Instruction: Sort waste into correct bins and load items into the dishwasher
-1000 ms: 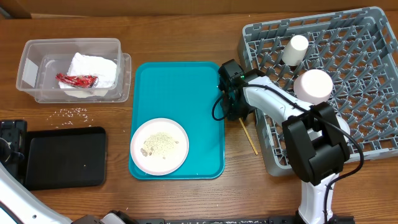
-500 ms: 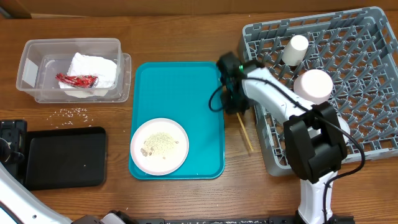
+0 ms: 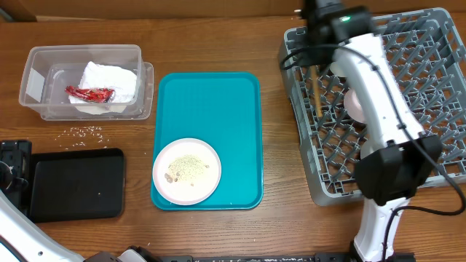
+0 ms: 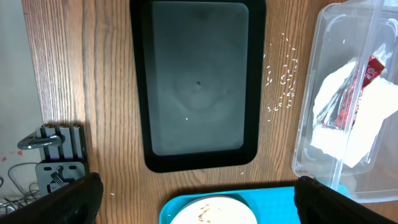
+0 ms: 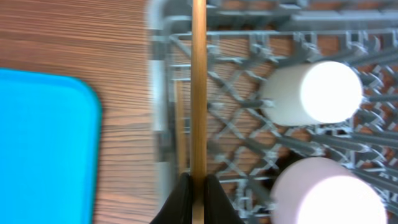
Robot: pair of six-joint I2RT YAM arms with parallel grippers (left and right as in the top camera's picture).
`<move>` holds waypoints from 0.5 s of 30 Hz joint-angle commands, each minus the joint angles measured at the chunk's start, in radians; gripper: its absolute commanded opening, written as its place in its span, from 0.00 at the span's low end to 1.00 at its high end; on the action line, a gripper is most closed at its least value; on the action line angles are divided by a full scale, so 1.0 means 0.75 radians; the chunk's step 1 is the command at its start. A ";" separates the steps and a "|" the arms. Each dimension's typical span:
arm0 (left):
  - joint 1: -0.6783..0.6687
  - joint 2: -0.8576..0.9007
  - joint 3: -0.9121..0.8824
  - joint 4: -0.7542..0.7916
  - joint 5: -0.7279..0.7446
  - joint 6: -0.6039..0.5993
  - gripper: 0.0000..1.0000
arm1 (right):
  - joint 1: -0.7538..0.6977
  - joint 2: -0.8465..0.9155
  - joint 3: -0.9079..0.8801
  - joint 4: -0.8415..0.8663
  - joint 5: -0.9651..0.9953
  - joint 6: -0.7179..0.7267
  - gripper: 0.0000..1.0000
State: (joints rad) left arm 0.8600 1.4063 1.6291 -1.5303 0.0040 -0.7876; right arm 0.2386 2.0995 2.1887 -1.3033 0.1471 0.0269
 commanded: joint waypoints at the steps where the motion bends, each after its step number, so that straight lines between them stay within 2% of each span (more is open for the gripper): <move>1: 0.005 -0.019 0.007 -0.002 -0.005 -0.028 1.00 | -0.101 -0.011 -0.044 0.001 -0.161 -0.088 0.04; 10: 0.005 -0.019 0.007 -0.003 -0.005 -0.028 1.00 | -0.135 -0.011 -0.303 0.137 -0.312 -0.117 0.04; 15: 0.005 -0.019 0.007 -0.003 -0.005 -0.028 1.00 | -0.108 -0.011 -0.343 0.150 -0.319 -0.116 0.07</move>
State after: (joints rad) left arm 0.8600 1.4063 1.6291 -1.5303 0.0040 -0.7876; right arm 0.1417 2.1010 1.9366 -1.1973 -0.0605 -0.0521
